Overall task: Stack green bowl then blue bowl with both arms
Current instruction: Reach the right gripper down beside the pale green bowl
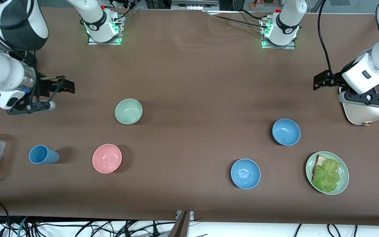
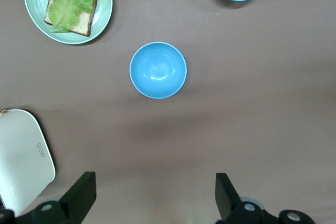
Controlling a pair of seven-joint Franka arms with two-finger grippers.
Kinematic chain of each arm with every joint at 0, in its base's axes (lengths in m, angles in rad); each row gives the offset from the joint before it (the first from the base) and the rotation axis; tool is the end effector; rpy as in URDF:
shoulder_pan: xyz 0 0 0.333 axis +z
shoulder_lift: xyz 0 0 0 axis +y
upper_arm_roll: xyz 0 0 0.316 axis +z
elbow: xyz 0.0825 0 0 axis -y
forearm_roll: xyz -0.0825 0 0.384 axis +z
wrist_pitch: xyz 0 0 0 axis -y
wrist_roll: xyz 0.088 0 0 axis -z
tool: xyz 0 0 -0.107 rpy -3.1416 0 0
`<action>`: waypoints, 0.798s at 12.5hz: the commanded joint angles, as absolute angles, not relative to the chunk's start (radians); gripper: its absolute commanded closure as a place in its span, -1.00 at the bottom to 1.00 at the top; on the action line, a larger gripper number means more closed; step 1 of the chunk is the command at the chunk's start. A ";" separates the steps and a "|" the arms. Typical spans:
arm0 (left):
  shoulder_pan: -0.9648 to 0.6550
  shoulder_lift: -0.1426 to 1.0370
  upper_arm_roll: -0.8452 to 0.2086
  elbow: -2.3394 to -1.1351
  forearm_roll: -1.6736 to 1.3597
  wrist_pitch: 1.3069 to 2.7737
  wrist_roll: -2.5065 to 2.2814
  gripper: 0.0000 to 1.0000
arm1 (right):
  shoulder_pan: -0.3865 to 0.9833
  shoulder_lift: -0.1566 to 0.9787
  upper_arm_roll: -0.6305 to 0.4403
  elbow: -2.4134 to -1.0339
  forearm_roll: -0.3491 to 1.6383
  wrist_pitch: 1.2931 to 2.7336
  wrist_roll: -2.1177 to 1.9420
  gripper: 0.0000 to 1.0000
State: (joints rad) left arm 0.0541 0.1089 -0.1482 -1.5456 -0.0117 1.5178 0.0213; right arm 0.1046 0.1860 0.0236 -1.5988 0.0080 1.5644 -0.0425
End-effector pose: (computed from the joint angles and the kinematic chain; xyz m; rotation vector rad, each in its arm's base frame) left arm 0.5759 -0.0513 0.5710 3.1063 -0.1795 -0.2126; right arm 0.5899 0.0759 0.5037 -3.1084 -0.2648 0.3456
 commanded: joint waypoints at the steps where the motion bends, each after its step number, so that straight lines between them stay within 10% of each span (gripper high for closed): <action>1: 0.060 0.104 -0.149 -1.529 -0.025 1.499 0.025 -1.00 | 0.112 0.111 0.026 -1.722 0.038 1.677 -0.034 -0.99; 10: 0.060 0.106 -0.150 -1.529 -0.026 1.502 0.025 -1.00 | 0.114 0.136 0.147 -2.224 0.071 2.340 0.086 -0.99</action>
